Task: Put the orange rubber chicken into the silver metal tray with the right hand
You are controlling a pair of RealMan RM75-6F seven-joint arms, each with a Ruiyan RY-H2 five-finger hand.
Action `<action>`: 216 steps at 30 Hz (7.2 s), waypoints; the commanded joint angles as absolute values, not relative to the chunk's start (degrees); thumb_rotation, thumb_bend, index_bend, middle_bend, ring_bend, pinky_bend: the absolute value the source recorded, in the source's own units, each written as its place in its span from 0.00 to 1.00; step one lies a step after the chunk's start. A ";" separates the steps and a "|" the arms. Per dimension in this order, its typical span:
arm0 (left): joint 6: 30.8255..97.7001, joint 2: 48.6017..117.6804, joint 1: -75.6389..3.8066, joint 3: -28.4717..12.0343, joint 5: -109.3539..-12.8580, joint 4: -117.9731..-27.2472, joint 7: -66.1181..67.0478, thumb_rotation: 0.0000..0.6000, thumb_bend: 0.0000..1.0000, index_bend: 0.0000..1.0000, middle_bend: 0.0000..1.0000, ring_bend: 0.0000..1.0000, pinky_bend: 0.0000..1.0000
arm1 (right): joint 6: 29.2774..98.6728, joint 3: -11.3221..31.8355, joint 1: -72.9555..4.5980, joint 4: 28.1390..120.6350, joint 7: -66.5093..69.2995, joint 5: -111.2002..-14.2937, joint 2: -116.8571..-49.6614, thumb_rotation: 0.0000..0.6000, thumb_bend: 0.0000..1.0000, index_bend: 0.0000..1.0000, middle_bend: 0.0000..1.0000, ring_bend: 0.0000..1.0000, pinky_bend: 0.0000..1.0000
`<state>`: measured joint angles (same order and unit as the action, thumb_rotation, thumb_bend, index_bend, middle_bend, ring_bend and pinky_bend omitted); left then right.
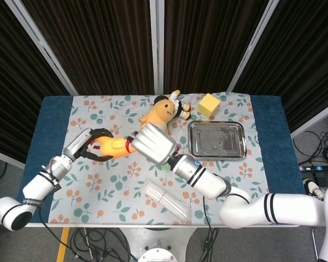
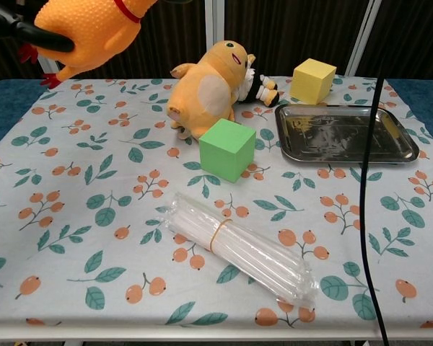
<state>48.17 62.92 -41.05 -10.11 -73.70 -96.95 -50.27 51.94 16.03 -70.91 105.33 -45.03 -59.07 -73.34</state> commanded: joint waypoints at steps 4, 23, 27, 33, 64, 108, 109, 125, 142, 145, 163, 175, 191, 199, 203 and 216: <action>48.88 64.91 -40.07 -11.19 -70.12 -95.98 -46.24 1.00 0.55 0.74 0.76 0.68 0.73 | 52.70 14.87 -70.89 107.62 -45.55 -60.63 -73.21 1.00 0.29 0.97 0.81 0.79 1.00; 50.37 66.16 -36.70 -12.67 -71.96 -96.93 -45.61 1.00 0.44 0.35 0.48 0.44 0.56 | 54.40 14.06 -70.15 106.69 -44.54 -60.45 -72.45 1.00 0.29 0.97 0.81 0.79 1.00; 51.16 65.77 -35.85 -12.31 -74.92 -96.86 -47.62 1.00 0.32 0.23 0.23 0.18 0.36 | 54.14 14.52 -70.29 105.50 -43.34 -59.88 -72.64 1.00 0.29 0.97 0.81 0.79 1.00; 52.82 65.99 -35.05 -12.34 -76.53 -96.56 -48.25 1.00 0.30 0.20 0.12 0.10 0.25 | 53.64 14.39 -70.49 104.85 -42.49 -59.96 -72.99 1.00 0.29 0.97 0.81 0.79 1.00; 53.45 64.67 -36.66 -9.94 -84.20 -95.46 -47.32 1.00 0.29 0.19 0.04 0.04 0.19 | 52.20 13.14 -71.27 106.26 -42.40 -59.64 -72.27 1.00 0.29 0.97 0.81 0.79 1.00; 49.43 67.38 -39.04 -10.72 -71.94 -93.52 -42.01 1.00 0.59 0.89 0.90 0.78 0.60 | 53.54 12.12 -72.46 108.47 -44.50 -59.98 -73.52 1.00 0.28 0.97 0.81 0.79 1.00; 49.35 67.52 -38.98 -10.94 -71.02 -93.59 -41.24 1.00 0.60 0.90 0.92 0.79 0.60 | 53.60 12.13 -72.52 108.66 -44.67 -60.02 -73.59 1.00 0.28 0.97 0.81 0.79 1.00; 52.13 67.05 -35.35 -11.75 -71.58 -95.37 -40.66 1.00 0.44 0.39 0.47 0.38 0.37 | 55.24 11.85 -70.39 108.07 -42.99 -60.27 -71.87 1.00 0.28 0.97 0.81 0.79 1.00; 66.69 66.66 -26.84 -8.04 -77.17 -92.60 -25.93 1.00 0.29 0.23 0.17 0.12 0.23 | 61.41 6.65 -53.15 104.64 -12.65 -75.14 -60.39 1.00 0.28 0.97 0.81 0.79 1.00; 68.52 66.60 -25.40 -7.49 -77.32 -92.50 -23.75 1.00 0.29 0.23 0.17 0.12 0.22 | 61.69 4.89 -48.99 101.84 -2.44 -76.40 -58.32 1.00 0.28 0.97 0.81 0.79 1.00; 66.62 65.87 -23.05 -7.17 -73.70 -93.88 -19.67 1.00 0.28 0.23 0.17 0.12 0.22 | 41.48 -1.61 -43.09 73.84 40.18 -81.78 -62.87 1.00 0.28 0.97 0.81 0.79 1.00; 65.29 65.06 -22.84 -8.27 -71.44 -96.18 -17.60 1.00 0.27 0.23 0.17 0.12 0.22 | 41.38 -1.45 -43.64 62.17 45.10 -86.37 -70.26 1.00 0.27 0.97 0.81 0.78 1.00; 62.63 63.92 -22.98 -9.65 -69.84 -97.26 -19.65 1.00 0.27 0.23 0.17 0.12 0.22 | 44.91 -1.79 -44.46 49.77 53.99 -90.38 -79.75 1.00 0.20 0.94 0.80 0.70 0.91; 61.94 63.23 -22.70 -9.45 -70.70 -97.59 -20.70 1.00 0.27 0.23 0.17 0.12 0.22 | 45.54 -3.12 -43.69 40.95 54.70 -91.23 -84.83 1.00 0.07 0.71 0.60 0.41 0.53; 61.93 63.12 -22.54 -9.26 -71.22 -97.70 -20.76 1.00 0.27 0.23 0.17 0.12 0.22 | 45.00 -3.27 -43.29 37.57 54.39 -90.82 -86.69 1.00 0.04 0.55 0.47 0.29 0.41; 62.14 62.32 -21.95 -9.16 -71.97 -98.54 -21.53 1.00 0.26 0.23 0.17 0.12 0.22 | 40.61 -3.20 -42.99 32.81 44.94 -89.05 -89.28 1.00 0.00 0.00 0.09 0.00 0.00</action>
